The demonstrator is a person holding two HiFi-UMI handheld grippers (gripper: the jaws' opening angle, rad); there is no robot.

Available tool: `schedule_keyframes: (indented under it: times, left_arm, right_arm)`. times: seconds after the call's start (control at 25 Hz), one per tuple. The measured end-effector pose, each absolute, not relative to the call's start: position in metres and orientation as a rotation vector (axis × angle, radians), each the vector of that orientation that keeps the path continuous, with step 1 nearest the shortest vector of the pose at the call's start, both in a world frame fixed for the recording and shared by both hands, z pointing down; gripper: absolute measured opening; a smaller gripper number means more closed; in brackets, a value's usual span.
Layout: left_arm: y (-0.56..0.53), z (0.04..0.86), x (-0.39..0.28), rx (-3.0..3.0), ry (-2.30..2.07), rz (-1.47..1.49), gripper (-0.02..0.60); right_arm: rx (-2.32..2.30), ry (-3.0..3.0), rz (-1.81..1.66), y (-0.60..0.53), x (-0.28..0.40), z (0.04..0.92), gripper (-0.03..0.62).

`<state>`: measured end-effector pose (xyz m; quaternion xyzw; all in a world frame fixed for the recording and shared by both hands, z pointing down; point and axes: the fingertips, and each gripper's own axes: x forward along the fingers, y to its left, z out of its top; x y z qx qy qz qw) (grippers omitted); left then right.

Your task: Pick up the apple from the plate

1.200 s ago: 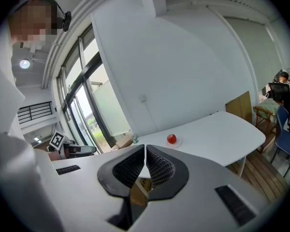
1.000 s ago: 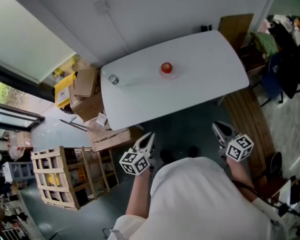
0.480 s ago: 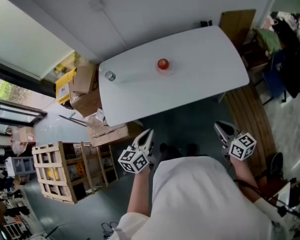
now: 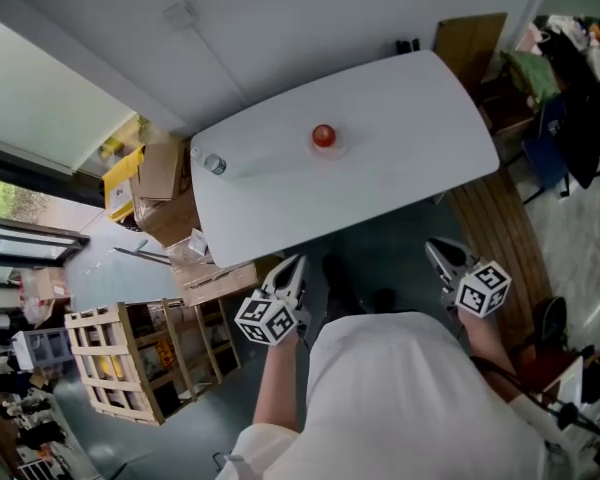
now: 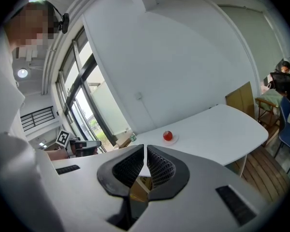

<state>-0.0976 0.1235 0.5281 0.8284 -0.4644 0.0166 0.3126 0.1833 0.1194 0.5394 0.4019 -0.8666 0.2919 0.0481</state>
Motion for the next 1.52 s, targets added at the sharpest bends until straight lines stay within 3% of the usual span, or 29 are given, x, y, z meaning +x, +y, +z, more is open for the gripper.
schedule_keyframes:
  times: [0.84, 1.52]
  left_arm:
    - [-0.014, 0.538, -0.154, 2.284, -0.970, 0.116, 0.002]
    - [-0.049, 0.540, -0.142, 2.290, -0.879, 0.099, 0.002]
  right_arm:
    - [1.405, -2.521, 0.916, 0.026, 0.101, 0.538, 0.043]
    - [1.410, -2.491, 0.944, -0.010, 0.087, 0.537, 0.043]
